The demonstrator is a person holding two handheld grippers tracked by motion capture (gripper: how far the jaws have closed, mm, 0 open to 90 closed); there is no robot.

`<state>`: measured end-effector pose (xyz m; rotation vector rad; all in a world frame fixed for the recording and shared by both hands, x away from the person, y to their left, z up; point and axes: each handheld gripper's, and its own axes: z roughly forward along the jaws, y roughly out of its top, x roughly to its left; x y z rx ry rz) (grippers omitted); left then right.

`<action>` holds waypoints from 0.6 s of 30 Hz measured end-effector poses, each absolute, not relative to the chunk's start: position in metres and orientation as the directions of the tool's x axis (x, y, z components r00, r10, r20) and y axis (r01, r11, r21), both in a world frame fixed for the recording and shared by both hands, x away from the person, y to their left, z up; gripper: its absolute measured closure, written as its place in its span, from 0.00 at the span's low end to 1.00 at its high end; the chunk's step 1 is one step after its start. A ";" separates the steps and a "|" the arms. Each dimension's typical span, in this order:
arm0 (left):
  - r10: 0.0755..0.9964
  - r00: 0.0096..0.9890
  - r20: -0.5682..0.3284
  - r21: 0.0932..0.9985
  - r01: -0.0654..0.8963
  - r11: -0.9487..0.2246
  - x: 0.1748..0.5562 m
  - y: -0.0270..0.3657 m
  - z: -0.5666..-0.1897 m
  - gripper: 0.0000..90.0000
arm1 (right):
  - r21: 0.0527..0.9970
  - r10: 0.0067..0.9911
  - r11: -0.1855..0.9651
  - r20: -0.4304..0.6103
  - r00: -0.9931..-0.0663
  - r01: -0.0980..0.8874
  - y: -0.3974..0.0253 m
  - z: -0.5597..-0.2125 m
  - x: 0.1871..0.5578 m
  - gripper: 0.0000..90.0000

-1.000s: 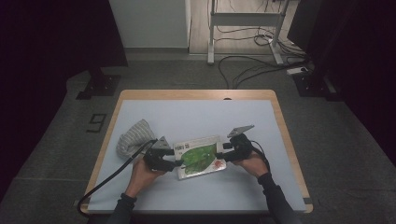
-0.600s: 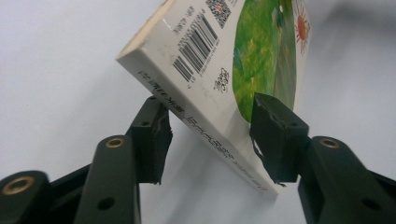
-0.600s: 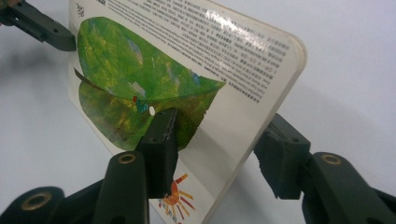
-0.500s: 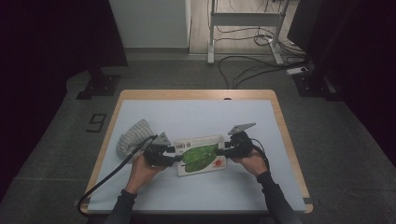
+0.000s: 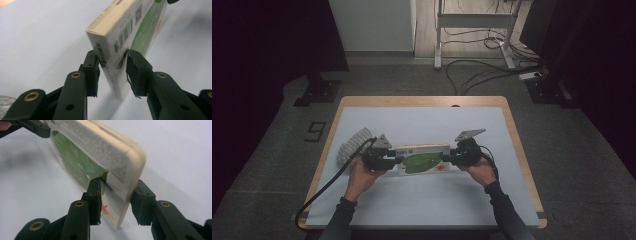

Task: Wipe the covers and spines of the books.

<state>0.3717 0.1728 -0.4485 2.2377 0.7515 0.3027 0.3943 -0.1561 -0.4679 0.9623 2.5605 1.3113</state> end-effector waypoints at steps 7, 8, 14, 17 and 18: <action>0.608 0.792 0.045 0.714 0.400 -0.574 0.379 0.170 -0.438 0.71 | 0.768 0.596 0.439 0.139 -0.791 0.466 -0.150 -0.464 0.397 0.69; 0.608 0.792 0.046 0.715 0.399 -0.574 0.381 0.170 -0.437 0.71 | 0.772 0.598 0.434 0.138 -0.789 0.464 -0.151 -0.463 0.398 0.69; 0.617 0.784 0.066 0.714 0.395 -0.578 0.391 0.166 -0.434 0.70 | 0.780 0.616 0.431 0.113 -0.780 0.454 -0.149 -0.460 0.405 0.68; 0.620 0.783 0.047 0.722 0.403 -0.563 0.398 0.168 -0.437 0.70 | 0.784 0.626 0.427 0.105 -0.773 0.452 -0.149 -0.459 0.410 0.68; 0.622 0.781 0.046 0.722 0.404 -0.561 0.400 0.168 -0.438 0.70 | 0.785 0.629 0.427 0.100 -0.771 0.449 -0.149 -0.459 0.412 0.68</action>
